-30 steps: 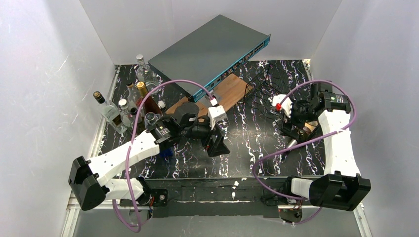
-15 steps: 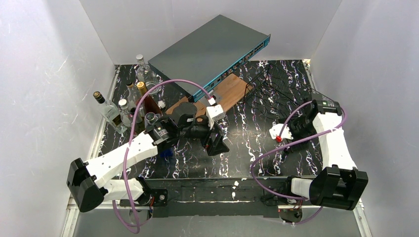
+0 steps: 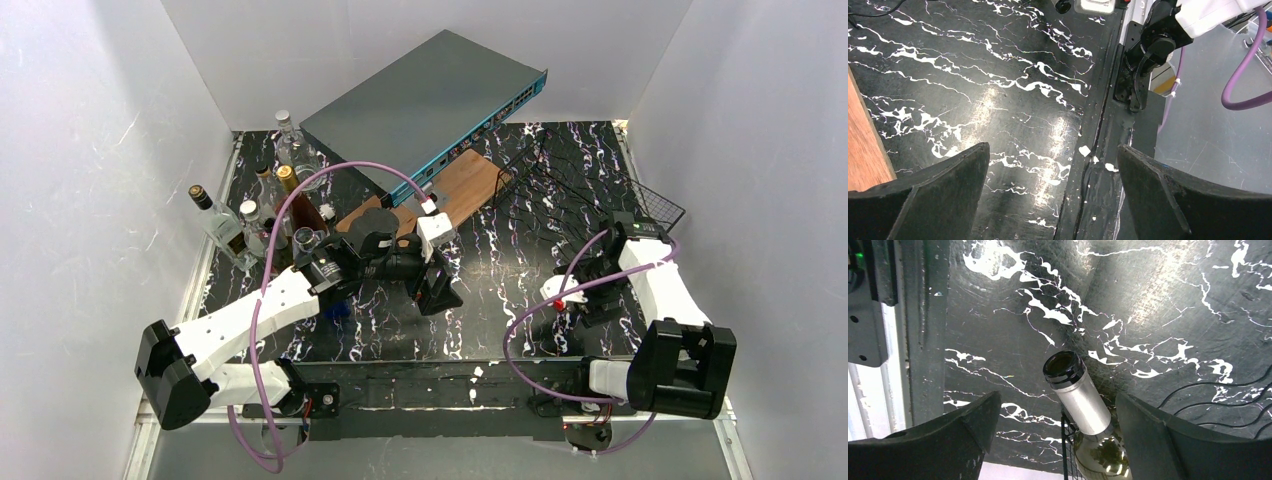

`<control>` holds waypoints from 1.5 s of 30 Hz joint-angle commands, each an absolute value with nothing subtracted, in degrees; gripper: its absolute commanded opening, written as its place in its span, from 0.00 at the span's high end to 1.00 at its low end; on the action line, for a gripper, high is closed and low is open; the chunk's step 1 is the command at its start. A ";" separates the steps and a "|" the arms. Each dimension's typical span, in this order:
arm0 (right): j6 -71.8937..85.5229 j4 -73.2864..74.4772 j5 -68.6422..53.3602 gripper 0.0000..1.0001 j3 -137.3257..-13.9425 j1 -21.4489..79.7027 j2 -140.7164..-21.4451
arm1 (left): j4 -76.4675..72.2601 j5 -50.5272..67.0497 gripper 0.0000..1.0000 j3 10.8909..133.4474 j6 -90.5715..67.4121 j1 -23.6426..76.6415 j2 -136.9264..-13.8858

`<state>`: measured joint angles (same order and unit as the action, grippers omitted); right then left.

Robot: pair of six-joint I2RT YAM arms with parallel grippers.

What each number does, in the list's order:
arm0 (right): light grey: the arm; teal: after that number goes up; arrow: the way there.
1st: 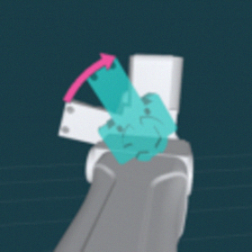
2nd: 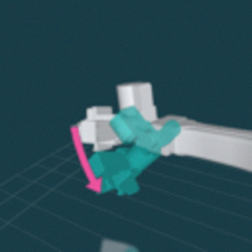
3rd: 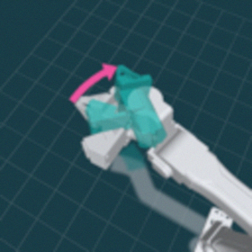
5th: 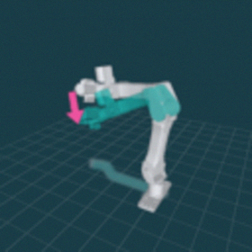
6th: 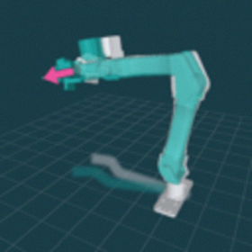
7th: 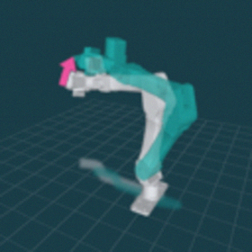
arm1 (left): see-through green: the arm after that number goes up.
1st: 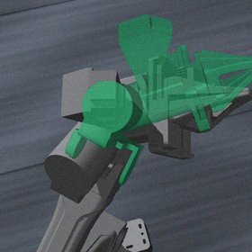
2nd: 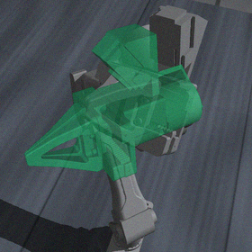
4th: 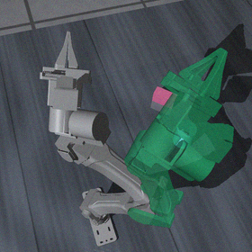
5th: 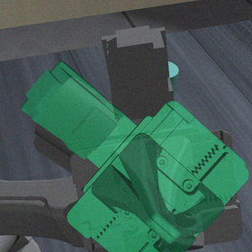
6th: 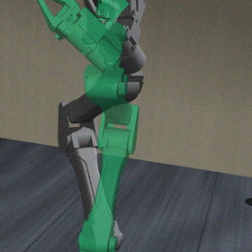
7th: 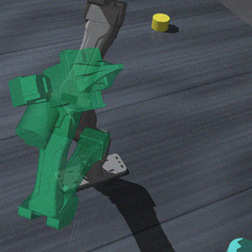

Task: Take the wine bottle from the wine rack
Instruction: Pick up the wine bottle from the wine rack.

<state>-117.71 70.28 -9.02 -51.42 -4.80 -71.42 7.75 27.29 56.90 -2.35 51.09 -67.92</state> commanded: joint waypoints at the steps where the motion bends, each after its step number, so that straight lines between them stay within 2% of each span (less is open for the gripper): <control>1: -135.13 64.66 -6.23 0.09 -49.57 -4.32 -72.43 | 7.65 26.56 0.02 56.24 -1.10 50.99 -67.26; 7: -134.59 62.46 -4.37 0.30 -48.30 -3.62 -74.13 | 7.99 26.20 0.02 56.34 -0.94 51.06 -67.77; 10: -134.30 61.98 -4.58 0.37 -48.16 -3.60 -74.46 | 8.00 26.32 0.02 56.38 -0.96 51.03 -67.86; 20: -134.20 58.95 -2.34 0.44 -47.27 -3.50 -75.35 | 8.09 26.54 0.02 56.43 -0.93 51.05 -67.78; 36: -135.03 55.14 -0.71 0.45 -47.18 -3.52 -75.61 | 8.35 26.46 0.02 56.45 -0.79 51.06 -67.67; 41: -137.21 54.63 -2.08 0.50 -46.32 -3.52 -74.71 | 8.35 26.46 0.02 56.45 -0.79 51.04 -67.95; 45: -139.53 55.56 -3.33 0.61 -46.53 -3.43 -74.69 | 8.35 26.41 0.02 56.49 -0.79 50.99 -68.05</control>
<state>-119.07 55.46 -3.01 -46.96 -3.57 -75.37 7.97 26.33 56.73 -1.50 51.09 -68.16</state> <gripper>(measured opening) 0.511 0.983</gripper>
